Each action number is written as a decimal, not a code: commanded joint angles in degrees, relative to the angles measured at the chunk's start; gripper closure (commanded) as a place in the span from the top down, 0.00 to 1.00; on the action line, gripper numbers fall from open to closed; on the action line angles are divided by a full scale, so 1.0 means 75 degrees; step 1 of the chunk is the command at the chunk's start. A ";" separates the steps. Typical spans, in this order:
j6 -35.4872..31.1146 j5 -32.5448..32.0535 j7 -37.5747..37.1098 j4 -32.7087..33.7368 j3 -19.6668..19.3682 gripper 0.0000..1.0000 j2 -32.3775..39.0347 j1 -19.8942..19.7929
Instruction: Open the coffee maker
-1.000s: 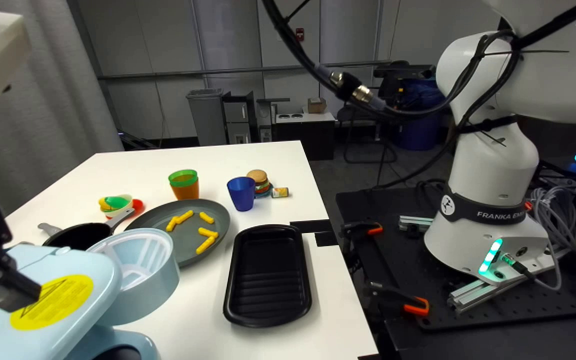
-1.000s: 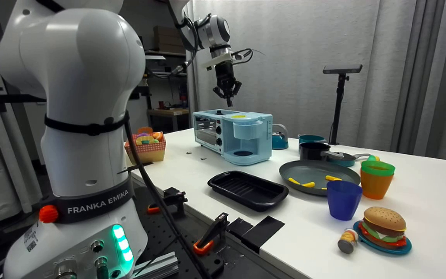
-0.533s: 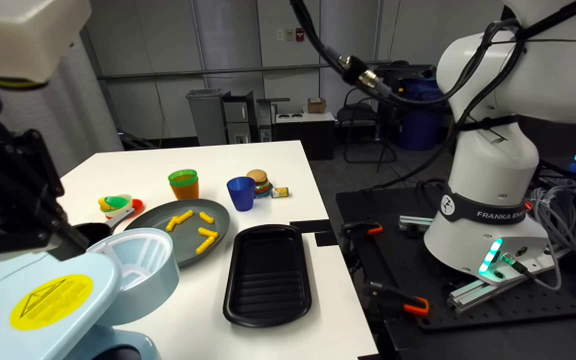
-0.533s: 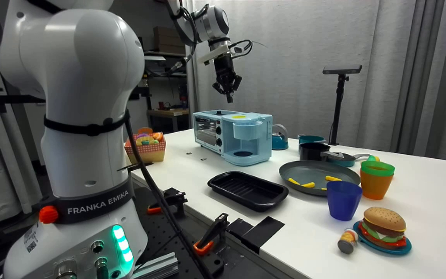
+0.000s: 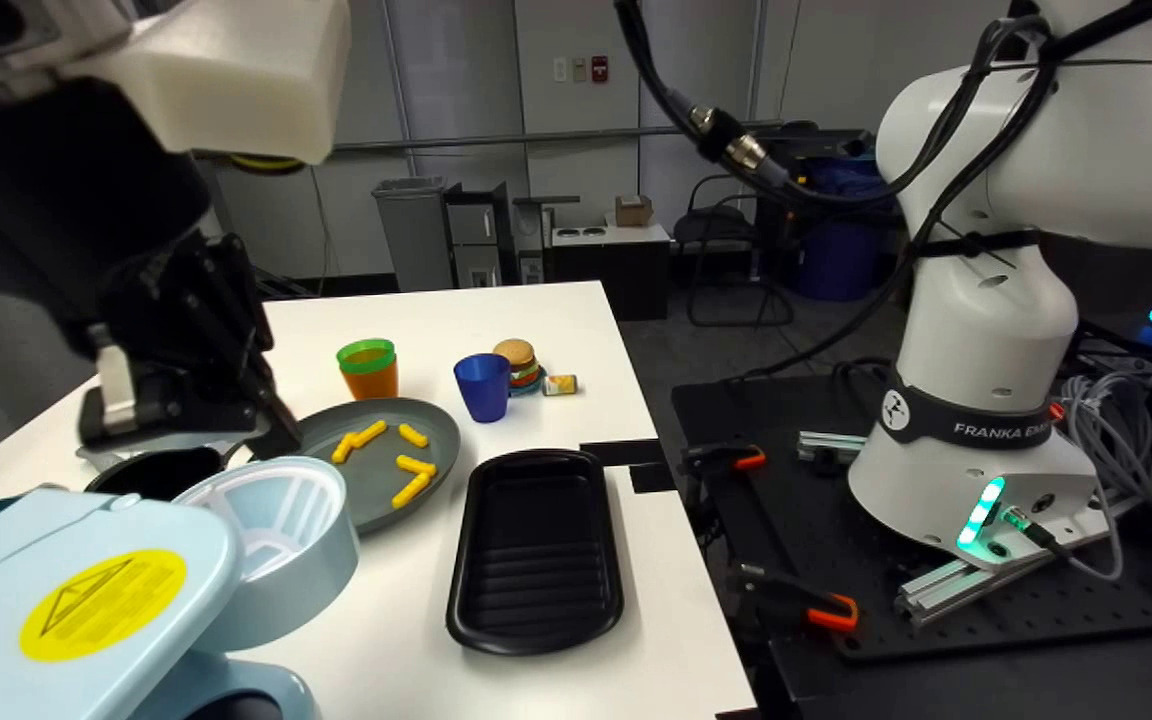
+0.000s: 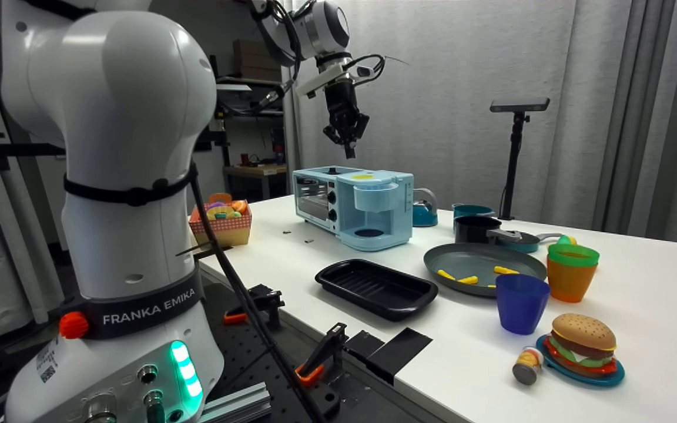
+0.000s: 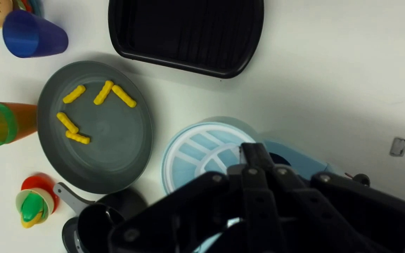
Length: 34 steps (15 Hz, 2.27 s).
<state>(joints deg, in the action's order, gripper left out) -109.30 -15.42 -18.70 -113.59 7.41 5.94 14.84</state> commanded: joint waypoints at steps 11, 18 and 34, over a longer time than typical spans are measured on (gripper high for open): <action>-0.1575 -0.0023 -0.0324 -0.2374 0.0055 0.00 -0.1971 -0.0739; -0.1953 0.0077 -0.0489 -0.2997 0.0093 0.27 -0.2510 -0.0958; -0.1800 -0.0082 -0.0315 -0.2975 0.0184 1.00 -0.2557 -0.1008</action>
<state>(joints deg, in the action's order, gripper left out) -122.20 -15.83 -21.48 -134.70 8.01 -11.41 8.55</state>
